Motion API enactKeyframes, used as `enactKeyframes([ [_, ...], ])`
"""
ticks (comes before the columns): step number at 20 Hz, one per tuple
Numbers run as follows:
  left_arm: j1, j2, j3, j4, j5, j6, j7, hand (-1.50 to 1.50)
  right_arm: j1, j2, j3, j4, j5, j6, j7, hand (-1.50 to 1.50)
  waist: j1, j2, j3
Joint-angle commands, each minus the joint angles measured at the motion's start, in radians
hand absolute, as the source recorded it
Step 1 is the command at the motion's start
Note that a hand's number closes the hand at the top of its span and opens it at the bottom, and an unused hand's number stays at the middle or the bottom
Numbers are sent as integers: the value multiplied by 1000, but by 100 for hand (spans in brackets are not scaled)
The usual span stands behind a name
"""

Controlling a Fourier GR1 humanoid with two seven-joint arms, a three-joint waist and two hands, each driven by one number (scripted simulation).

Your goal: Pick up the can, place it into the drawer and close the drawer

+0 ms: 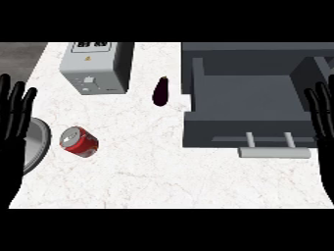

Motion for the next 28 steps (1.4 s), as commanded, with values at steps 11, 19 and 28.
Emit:
enactKeyframes([
  [11,60,128,177,83,70,-24,259,-150,84,11,-97,50,3,-77,156,-150,-11,4,-24],
  [19,172,148,272,-102,188,-103,368,-150,224,-15,-202,-9,-104,26,89,-150,-9,4,-25],
  [28,244,59,278,-219,201,-91,447,-150,313,-11,-274,-18,-164,117,42,-150,-10,4,-25],
])
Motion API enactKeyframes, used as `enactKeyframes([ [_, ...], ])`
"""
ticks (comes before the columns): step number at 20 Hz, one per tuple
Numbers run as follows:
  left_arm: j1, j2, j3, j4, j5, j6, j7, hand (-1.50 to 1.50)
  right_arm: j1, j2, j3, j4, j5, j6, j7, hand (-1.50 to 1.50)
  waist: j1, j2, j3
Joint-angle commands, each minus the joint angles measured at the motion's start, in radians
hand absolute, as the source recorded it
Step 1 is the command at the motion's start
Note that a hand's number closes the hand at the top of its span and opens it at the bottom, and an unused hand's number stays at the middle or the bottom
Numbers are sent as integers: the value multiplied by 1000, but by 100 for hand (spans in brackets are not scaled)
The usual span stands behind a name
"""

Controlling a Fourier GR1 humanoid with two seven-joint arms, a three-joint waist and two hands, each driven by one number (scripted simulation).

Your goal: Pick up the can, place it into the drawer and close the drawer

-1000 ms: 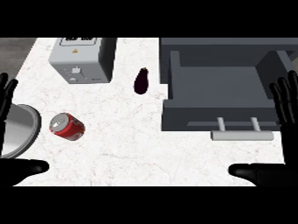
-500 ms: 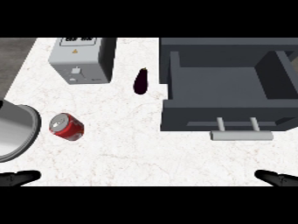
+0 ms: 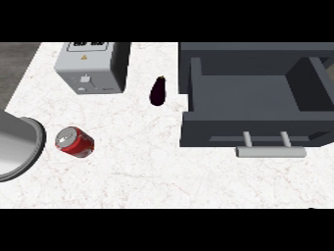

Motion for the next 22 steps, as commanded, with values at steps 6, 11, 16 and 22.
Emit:
enactKeyframes([
  [6,17,-31,126,2,216,-2,89,-150,114,-3,-96,-2,-102,122,-82,-150,-1,-1,0],
  [11,-66,-49,117,73,199,38,90,-150,152,-15,-170,-6,-162,194,-88,-150,-6,0,0],
  [16,-179,-54,50,172,155,90,121,-150,162,35,-158,-57,-158,190,-54,-150,-9,1,0],
  [22,-196,-100,-20,232,66,114,82,-150,154,-1,-239,-65,-229,246,-7,-150,-7,1,0],
])
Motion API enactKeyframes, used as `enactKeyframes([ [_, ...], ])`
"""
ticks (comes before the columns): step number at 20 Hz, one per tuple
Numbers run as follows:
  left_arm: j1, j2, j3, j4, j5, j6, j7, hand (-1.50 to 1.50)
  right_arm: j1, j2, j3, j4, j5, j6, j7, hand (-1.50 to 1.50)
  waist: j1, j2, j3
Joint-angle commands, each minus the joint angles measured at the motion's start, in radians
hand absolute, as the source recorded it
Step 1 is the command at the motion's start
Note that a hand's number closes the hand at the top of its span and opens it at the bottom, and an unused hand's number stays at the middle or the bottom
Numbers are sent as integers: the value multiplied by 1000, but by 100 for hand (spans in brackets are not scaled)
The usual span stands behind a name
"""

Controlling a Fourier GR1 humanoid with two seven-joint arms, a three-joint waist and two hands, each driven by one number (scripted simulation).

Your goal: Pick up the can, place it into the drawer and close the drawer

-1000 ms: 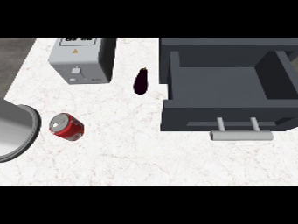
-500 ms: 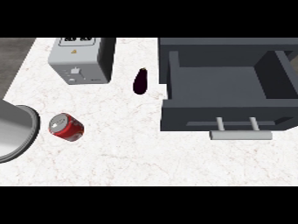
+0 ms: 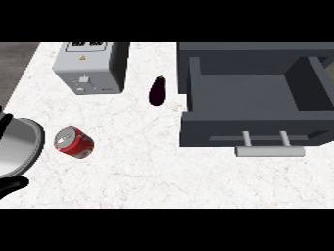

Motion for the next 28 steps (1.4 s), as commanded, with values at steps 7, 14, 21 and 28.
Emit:
enactKeyframes([
  [7,3,-50,-35,223,-91,-39,-207,-150,15,-24,-127,-17,-116,86,52,-150,0,0,0],
  [14,-51,-34,-26,421,-128,-40,-313,-150,35,-14,-170,-36,-121,138,63,-150,-1,0,0],
  [21,-83,-22,6,601,-155,-35,-467,-150,10,28,-184,-31,-104,149,69,-150,-1,0,0],
  [28,-98,18,52,742,-154,-42,-569,-150,17,62,-196,-54,-116,167,89,-150,0,0,0],
])
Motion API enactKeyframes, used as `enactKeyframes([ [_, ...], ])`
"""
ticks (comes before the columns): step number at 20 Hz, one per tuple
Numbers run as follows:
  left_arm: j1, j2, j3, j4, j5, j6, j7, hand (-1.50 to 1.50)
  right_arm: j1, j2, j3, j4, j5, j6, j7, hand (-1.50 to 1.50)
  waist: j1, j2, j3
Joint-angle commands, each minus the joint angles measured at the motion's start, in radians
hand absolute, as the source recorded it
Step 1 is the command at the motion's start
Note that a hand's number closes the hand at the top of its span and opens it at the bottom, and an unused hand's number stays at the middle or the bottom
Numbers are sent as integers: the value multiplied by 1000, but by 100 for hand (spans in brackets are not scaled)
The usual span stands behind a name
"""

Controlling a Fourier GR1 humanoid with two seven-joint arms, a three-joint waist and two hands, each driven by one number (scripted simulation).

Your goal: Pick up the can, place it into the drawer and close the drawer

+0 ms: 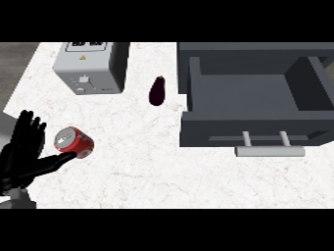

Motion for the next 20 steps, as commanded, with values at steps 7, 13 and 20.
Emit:
enactKeyframes([
  [7,-74,41,40,321,4,-33,-176,-150,34,68,-2,-87,9,47,25,-150,-3,0,0],
  [13,-66,70,54,429,31,-89,-252,-150,12,28,-75,-84,-77,40,97,-150,-2,0,0],
  [20,-178,62,57,704,30,-128,-406,-150,-5,51,-88,-2,-15,118,13,-150,-6,2,-1],
])
